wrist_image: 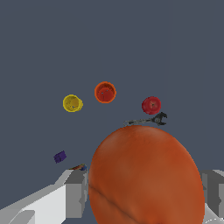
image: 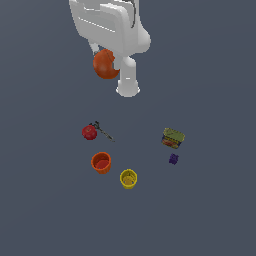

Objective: Pick up a designated object from a clutter of objects.

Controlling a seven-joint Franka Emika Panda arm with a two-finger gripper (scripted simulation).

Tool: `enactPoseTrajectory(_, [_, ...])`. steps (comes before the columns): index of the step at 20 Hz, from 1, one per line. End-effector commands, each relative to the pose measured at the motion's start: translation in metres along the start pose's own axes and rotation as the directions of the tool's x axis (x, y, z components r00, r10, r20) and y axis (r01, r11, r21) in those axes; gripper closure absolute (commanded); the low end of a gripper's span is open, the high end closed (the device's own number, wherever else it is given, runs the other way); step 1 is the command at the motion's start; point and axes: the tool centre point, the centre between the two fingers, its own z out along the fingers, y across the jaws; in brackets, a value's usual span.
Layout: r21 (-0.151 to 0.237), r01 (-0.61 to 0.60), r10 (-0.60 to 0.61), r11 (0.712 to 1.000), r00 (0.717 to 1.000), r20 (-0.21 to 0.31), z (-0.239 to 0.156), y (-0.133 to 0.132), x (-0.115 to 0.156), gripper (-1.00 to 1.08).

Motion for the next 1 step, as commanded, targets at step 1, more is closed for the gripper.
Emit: enactPoseTrajectory(1, [0.001, 0.001, -0.001, 1.000, 1.000, -0.001, -0.0032, 0.0006, 0.0007, 1.08])
